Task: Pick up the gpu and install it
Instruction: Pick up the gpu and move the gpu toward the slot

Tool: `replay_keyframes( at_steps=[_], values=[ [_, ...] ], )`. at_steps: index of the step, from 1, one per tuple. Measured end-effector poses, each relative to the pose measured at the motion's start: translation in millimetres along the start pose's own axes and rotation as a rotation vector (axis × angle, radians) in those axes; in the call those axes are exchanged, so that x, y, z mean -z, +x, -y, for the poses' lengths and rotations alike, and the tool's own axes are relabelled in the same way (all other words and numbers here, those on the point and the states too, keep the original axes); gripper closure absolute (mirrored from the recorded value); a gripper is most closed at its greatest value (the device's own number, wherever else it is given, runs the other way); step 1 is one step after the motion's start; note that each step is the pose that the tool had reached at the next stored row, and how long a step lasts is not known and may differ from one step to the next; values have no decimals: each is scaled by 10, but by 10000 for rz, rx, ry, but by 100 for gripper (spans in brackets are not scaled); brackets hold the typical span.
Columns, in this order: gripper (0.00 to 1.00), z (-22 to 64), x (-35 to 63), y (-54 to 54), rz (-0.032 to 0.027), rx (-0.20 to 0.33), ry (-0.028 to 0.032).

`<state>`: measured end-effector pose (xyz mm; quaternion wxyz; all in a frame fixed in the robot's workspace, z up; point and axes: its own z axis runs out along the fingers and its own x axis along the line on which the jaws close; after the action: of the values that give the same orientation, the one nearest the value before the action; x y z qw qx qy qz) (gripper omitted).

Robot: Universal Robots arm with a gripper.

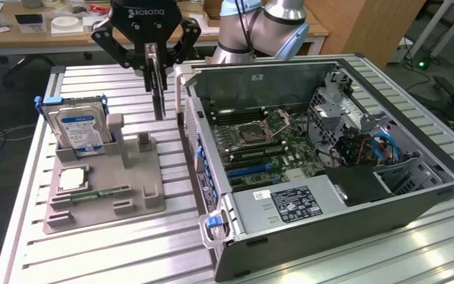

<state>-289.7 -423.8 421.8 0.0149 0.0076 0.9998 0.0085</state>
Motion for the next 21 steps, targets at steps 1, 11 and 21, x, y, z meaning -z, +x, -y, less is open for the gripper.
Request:
replay_keyframes(
  at_steps=[1,11,21],
  values=[
    [73,0,-1,-9,0,0,-1],
    [73,-2,-3,-111,1,-1,0],
    [73,-3,-6,-197,1,-1,-1]
  ],
)
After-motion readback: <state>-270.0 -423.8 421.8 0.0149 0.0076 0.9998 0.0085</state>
